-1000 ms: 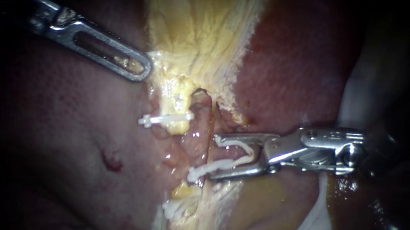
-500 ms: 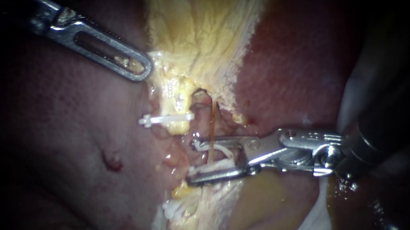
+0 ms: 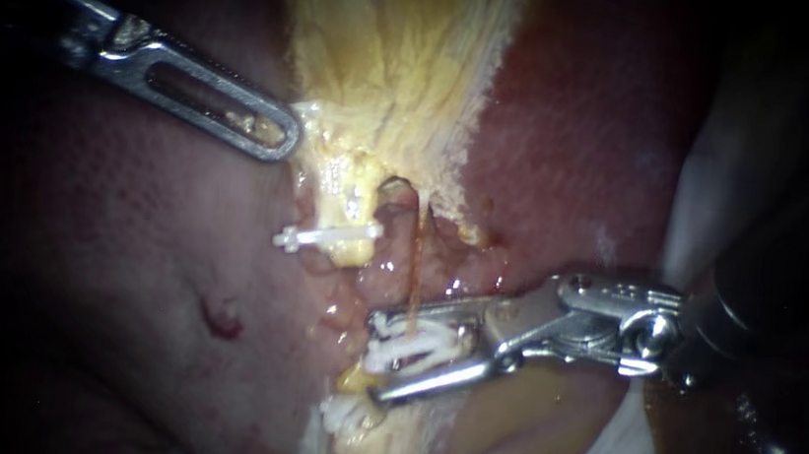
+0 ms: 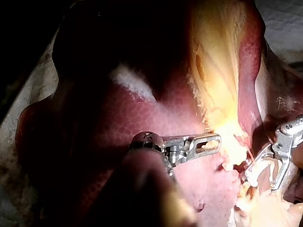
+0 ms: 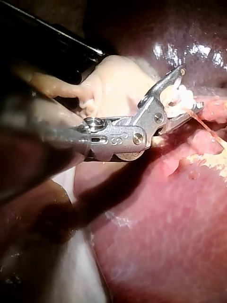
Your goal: Clipping second clip right tube
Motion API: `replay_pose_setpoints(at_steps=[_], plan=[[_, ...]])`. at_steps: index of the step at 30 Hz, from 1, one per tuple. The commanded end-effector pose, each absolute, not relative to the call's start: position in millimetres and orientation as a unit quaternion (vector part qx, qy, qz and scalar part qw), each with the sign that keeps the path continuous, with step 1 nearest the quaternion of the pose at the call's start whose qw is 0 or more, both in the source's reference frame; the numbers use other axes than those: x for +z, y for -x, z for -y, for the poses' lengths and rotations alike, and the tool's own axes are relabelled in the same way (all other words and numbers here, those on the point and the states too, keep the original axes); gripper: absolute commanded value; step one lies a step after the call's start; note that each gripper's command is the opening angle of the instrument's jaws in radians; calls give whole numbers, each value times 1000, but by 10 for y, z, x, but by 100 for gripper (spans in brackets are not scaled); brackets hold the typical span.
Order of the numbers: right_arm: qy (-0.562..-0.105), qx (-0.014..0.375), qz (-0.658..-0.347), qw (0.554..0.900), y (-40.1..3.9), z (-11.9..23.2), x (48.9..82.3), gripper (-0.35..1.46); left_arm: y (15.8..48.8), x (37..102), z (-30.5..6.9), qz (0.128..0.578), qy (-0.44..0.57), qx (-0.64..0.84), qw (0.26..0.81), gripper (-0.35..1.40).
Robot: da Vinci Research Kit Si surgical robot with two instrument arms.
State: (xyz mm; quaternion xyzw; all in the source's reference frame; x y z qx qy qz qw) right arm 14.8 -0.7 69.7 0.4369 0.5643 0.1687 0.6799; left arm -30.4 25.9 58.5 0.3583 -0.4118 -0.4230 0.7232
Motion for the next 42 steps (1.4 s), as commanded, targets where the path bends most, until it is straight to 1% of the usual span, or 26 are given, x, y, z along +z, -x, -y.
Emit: replay_pose_setpoints(at_steps=[1,7,14,18,24,27,31,34,37,42], plan=[[-441,167,-566,676,-149,6,694,49,304,584,-259,412,-358,-423,723,-35],[-454,166,-578,658,-150,4,678,48,304,584,-259,412,-359,-423,723,-35],[-455,166,-578,657,-148,1,676,45,304,584,-259,412,-359,-423,723,-35],[-452,169,-578,658,-145,-1,679,39,304,584,-259,412,-359,-423,723,-35],[-459,184,-571,655,-138,-5,680,21,304,584,-259,412,-359,-423,723,-35],[-462,186,-570,654,-135,-7,679,5,304,585,-260,412,-359,-423,723,-35],[-463,186,-569,653,-132,-9,678,-22,304,585,-260,412,-359,-423,723,-35],[-467,190,-567,652,-131,-10,678,-35,304,585,-260,412,-359,-423,723,-35],[-470,194,-564,651,-130,-11,678,-35,304,585,-260,412,-359,-423,723,-35],[-485,211,-551,645,-128,-11,679,-35,304,585,-260,412,-359,-423,723,-35]])
